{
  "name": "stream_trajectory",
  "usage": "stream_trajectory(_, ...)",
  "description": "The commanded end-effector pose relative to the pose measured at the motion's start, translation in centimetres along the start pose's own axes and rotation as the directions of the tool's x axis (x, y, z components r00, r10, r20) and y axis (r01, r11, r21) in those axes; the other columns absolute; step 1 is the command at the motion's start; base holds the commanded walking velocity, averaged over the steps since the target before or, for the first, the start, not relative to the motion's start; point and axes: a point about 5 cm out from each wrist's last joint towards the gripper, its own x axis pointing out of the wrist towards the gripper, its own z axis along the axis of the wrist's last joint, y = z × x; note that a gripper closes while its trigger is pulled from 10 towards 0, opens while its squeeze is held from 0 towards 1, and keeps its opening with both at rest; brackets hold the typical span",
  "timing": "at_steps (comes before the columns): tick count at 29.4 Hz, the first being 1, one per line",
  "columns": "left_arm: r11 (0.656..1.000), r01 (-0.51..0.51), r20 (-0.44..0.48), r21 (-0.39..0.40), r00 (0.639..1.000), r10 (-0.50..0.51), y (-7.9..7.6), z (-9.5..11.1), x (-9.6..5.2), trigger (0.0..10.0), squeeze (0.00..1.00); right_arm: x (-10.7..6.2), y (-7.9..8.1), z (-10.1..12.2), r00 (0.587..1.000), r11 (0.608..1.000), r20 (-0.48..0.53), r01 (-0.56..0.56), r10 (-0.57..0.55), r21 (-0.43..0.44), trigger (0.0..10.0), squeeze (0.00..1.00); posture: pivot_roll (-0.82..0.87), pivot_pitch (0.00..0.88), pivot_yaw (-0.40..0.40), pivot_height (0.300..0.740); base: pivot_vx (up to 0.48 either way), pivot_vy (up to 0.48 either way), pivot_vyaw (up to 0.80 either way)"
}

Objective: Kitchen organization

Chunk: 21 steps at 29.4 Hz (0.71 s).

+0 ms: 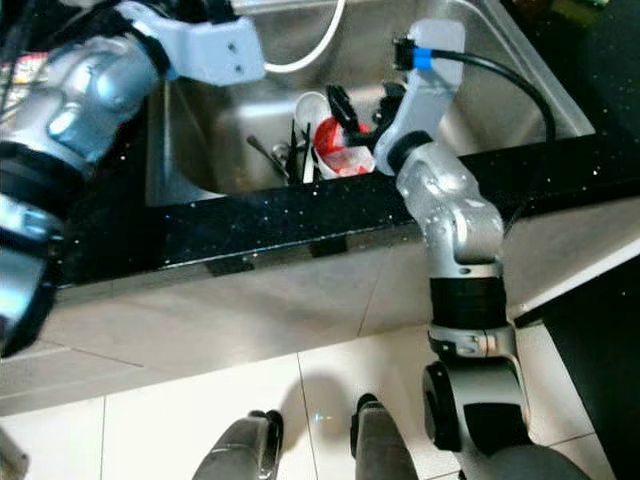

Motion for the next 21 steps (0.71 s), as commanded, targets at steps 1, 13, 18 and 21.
stream_trajectory(1,0.972,0.0,0.025,-0.236,1.0,0.006,0.0,0.8,0.5,10.0,0.0,-0.3,0.0,0.1,1.0,1.0,0.001,-0.001,0.001,0.003,10.0,0.0,0.1,0.259,0.032,0.74,0.0,0.0,0.0)
stream_trajectory(13,0.593,0.066,-0.193,-0.802,0.912,-0.362,-9.7,-4.0,-1.9,10.0,1.0,-0.2,0.5,0.0,1.0,1.0,0.002,-0.012,0.012,0.009,10.0,0.0,0.11,0.249,0.022,0.74,0.0,0.0,0.0)
stream_trajectory(18,0.574,-0.032,-0.223,-0.819,0.938,-0.266,-8.3,-4.4,-2.4,10.0,1.0,-0.1,0.6,-0.1,1.0,1.0,-0.001,-0.02,0.02,0.012,10.0,0.0,0.11,0.247,0.012,0.74,0.0,0.0,0.0)
stream_trajectory(21,0.591,-0.14,-0.31,-0.795,0.93,-0.196,-5.8,-4.7,-2.4,10.0,0.87,0.0,0.7,-0.1,1.0,1.0,-0.001,-0.026,0.026,0.014,10.0,0.0,0.11,0.247,0.007,0.74,0.0,0.0,0.0)
